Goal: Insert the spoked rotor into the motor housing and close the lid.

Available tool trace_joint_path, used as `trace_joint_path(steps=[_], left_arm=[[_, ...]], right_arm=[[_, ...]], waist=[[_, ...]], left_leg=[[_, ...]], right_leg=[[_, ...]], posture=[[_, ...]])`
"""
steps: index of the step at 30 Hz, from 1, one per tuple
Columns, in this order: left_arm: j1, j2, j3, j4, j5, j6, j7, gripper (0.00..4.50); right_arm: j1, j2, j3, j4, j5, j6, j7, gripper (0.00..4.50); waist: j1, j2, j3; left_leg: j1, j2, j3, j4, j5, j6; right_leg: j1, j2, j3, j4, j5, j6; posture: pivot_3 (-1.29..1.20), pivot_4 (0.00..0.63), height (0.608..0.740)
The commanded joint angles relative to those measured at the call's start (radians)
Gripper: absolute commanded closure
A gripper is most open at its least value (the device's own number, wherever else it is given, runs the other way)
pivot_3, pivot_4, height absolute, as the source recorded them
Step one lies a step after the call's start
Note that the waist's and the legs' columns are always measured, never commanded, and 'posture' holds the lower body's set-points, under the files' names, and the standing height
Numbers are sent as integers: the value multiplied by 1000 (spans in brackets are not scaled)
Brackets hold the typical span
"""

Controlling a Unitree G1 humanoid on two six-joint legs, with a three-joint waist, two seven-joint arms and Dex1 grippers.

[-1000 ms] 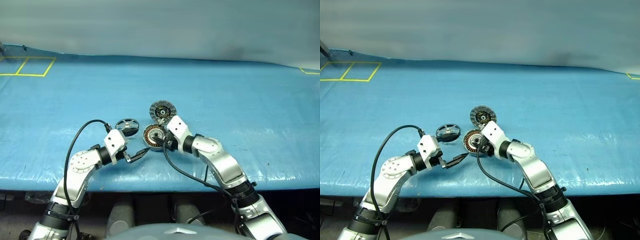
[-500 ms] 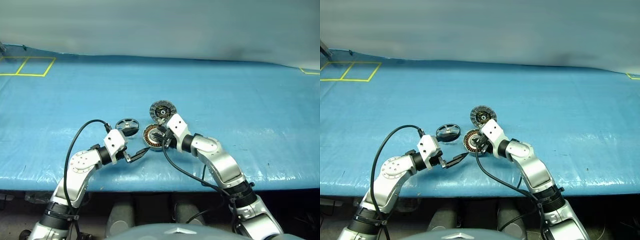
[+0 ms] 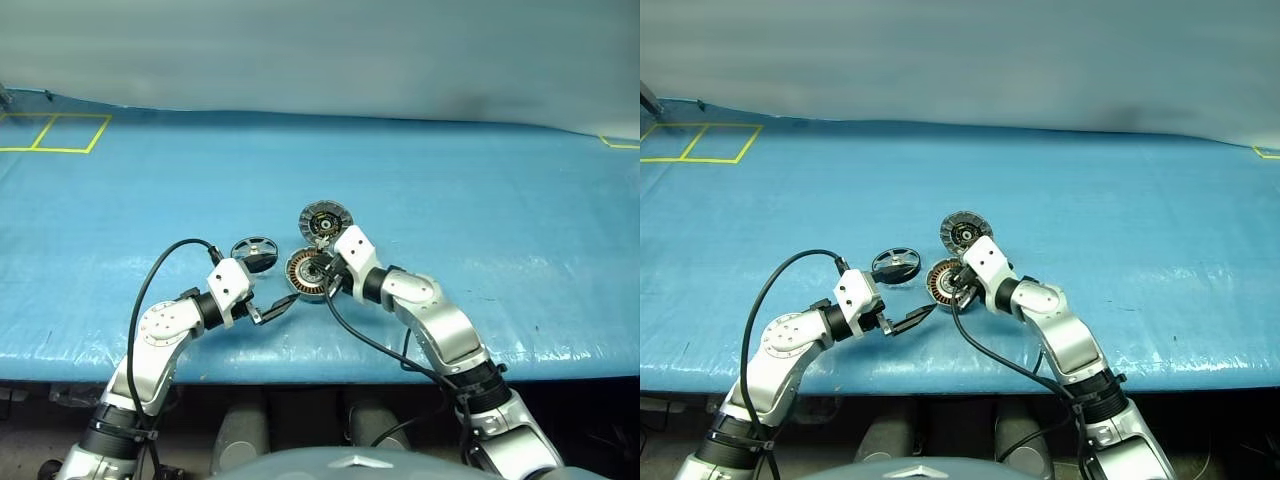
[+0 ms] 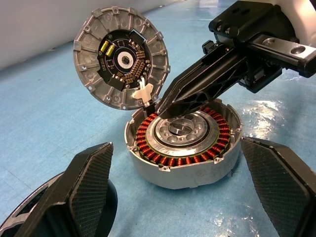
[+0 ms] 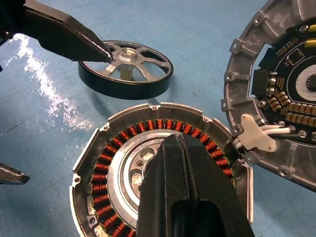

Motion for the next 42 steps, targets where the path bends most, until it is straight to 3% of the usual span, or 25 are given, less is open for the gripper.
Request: trace_joint_path(steps=[1, 25, 34, 42], left_arm=[[-4, 4, 14, -19, 2, -18, 2, 0], [1, 6, 22, -22, 4, -20, 8, 0], [-38, -28, 96, -37, -79, 100, 68, 0], [-131, 51, 141, -22, -109, 225, 37, 0]], right_arm=[[-5, 8, 4, -16, 9, -10, 6, 4480], [3, -1, 31, 38, -20, -24, 8, 4480], [16, 5, -7, -106, 53, -36, 34, 4480], [99, -48, 0, -225, 77, -37, 58, 4480]], waist=[[0, 0, 0], [-1, 0, 0], [0, 0, 0], [0, 0, 0]], left_leg=[[0, 0, 0, 0, 0, 0], [1, 0, 0, 0, 0, 0], [0, 0, 0, 0, 0, 0], [0, 0, 0, 0, 0, 0]], right_leg=[[0, 0, 0, 0, 0, 0], [0, 0, 0, 0, 0, 0], [0, 0, 0, 0, 0, 0], [0, 0, 0, 0, 0, 0]], posture=[[0, 150, 740], [0, 150, 740], [0, 150, 740], [0, 150, 740]])
